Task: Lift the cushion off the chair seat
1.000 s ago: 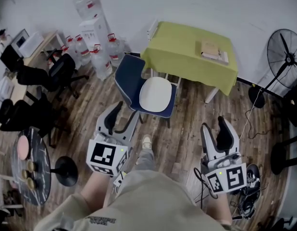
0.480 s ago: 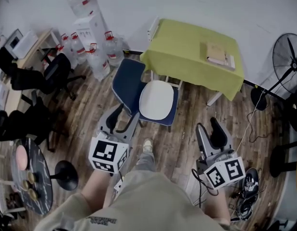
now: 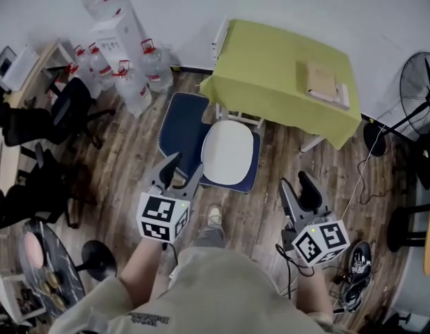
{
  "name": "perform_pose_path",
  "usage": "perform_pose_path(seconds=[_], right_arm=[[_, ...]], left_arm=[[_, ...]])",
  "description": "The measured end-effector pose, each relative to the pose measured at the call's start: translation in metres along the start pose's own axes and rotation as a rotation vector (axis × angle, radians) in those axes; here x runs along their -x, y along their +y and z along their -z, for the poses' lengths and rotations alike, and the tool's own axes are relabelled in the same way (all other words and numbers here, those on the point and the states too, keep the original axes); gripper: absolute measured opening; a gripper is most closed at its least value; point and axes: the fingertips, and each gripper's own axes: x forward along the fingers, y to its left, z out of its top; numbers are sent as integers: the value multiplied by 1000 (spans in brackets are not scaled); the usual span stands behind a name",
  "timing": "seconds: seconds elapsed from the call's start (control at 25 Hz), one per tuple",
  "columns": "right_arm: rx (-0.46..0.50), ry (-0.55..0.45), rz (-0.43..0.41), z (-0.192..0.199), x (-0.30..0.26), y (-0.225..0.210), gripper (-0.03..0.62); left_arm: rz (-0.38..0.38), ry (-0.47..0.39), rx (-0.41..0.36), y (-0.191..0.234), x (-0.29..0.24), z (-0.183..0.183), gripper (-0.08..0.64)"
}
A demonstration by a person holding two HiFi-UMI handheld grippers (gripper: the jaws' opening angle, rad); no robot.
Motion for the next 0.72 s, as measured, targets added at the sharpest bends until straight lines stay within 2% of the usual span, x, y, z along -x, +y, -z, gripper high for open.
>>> perform_pose_path(seconds=[0.16, 0.36, 0.72], right_arm=[[-26, 67, 33, 13, -43, -19, 222], [-67, 136, 46, 30, -96, -32, 224], [-104, 217, 63, 51, -156, -67, 224]], left_arm=[[17, 49, 21, 31, -39, 10, 202], [14, 60, 40, 70, -80, 15, 202], [45, 168, 63, 91, -144, 42, 202]])
